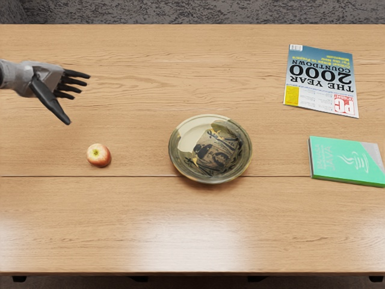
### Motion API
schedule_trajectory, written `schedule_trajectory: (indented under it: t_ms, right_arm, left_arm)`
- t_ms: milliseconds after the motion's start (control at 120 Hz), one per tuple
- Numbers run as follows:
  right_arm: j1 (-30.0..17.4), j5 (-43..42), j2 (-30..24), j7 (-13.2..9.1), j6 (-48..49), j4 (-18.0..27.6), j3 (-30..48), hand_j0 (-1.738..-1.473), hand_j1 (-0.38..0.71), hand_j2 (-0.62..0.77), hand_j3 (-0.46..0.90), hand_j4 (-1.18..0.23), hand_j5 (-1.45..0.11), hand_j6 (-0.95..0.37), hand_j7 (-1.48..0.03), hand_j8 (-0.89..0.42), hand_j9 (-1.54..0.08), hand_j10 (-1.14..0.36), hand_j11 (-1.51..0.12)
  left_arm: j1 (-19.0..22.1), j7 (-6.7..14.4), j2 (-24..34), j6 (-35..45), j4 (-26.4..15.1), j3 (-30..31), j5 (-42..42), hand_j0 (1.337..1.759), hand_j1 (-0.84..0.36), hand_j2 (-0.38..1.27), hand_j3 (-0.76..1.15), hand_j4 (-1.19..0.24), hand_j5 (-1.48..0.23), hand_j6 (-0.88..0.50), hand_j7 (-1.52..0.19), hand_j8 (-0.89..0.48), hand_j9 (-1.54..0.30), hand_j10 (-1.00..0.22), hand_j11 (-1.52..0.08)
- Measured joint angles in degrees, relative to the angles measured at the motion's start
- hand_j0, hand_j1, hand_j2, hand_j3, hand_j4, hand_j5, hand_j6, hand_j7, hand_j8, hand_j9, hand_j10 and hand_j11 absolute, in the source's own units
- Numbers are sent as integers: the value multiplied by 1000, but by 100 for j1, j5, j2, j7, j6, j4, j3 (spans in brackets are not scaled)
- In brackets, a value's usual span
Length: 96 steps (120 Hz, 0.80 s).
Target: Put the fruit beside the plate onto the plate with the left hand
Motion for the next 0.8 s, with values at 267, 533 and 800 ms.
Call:
schedule_trajectory:
  t_ms: [267,533,800]
  right_arm:
    - [-201,0,0,-4,-11,-22,5,-1658,-325,-4,0,-20,-26,-20,-26,-20,-26,-20,-26]
    - [-249,0,0,-5,-13,-25,5,-1658,-324,-4,0,-20,-26,-20,-26,-20,-26,-20,-26]
    - [-253,0,0,-5,-13,-25,5,-1658,-325,-4,0,-20,-26,-20,-26,-20,-26,-20,-26]
  left_arm:
    - [165,2,3,0,-4,13,7,1658,349,0,0,-2,0,-2,0,-1,0,-1,0]
    - [244,3,535,2030,-1090,48,488,1658,349,0,0,-1,0,-2,0,-1,0,-1,0]
    - [253,-3,734,4795,-3525,344,1032,1658,349,1,0,-1,0,-2,0,-2,0,-1,0]
